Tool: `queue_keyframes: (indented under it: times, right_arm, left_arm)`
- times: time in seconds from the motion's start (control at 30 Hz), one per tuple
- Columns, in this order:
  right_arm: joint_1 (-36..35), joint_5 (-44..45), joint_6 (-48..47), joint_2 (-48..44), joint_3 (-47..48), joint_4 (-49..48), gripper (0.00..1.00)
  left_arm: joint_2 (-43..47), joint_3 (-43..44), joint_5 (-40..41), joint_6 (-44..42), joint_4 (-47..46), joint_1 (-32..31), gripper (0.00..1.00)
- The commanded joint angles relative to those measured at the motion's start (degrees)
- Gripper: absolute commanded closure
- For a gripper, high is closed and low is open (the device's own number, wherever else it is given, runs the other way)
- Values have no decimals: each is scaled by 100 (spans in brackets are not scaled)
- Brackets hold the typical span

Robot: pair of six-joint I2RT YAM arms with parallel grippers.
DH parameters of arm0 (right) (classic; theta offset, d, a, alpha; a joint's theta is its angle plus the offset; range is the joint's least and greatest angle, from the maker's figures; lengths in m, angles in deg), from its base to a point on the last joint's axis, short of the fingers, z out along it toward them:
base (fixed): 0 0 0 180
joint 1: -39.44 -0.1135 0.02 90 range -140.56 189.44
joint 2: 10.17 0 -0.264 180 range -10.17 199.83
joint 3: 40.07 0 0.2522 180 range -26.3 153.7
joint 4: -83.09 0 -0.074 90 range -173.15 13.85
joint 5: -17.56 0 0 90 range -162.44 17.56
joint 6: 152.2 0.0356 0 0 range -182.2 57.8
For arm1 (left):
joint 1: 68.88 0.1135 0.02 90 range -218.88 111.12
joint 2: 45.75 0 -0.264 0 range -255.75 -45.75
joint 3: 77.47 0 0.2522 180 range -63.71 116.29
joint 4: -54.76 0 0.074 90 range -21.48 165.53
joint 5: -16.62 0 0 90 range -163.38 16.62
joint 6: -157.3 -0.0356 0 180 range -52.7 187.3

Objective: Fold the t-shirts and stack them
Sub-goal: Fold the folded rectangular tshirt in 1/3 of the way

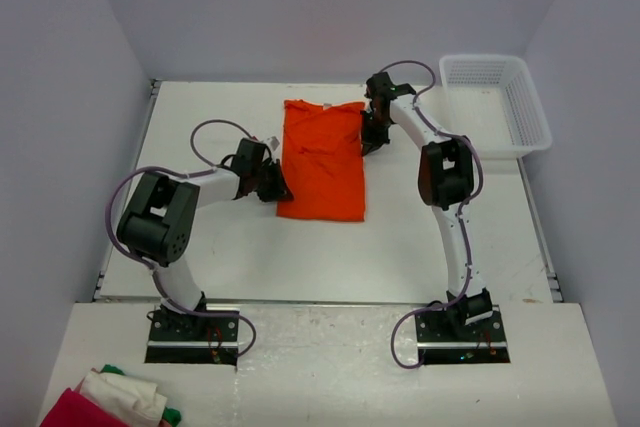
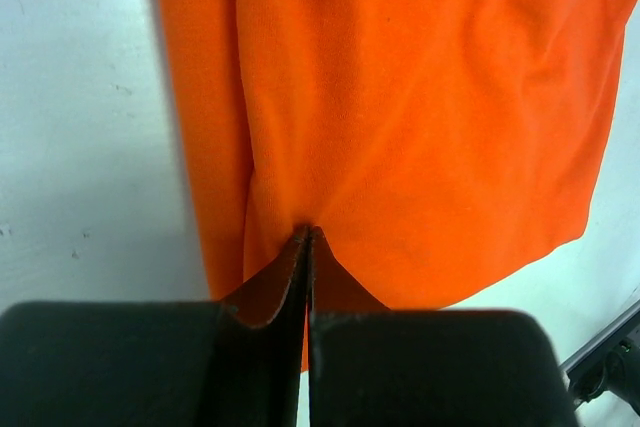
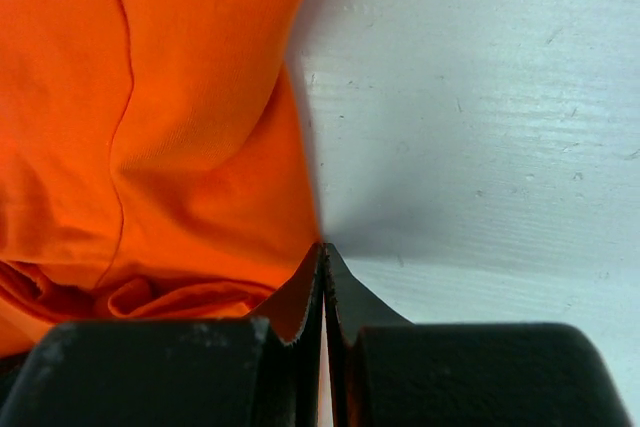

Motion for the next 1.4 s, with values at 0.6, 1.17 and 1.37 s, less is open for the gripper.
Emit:
queue_keyframes:
  times: [0.6,1.17,1.37]
  right_arm:
    - [-627,-559,279,-3800,-4677,-2003,100]
    - [-1524,-595,895,-4249,-6883,-3383,100]
    - [-1577,-446,1053,-4266,-7314,-3594,100]
  left_arm:
    - [1288,-1680,198,159,225,-462,100]
    - [2379,-2261,312,265,629,-594,100]
    - [2108,-2059,365,151,629,-594,100]
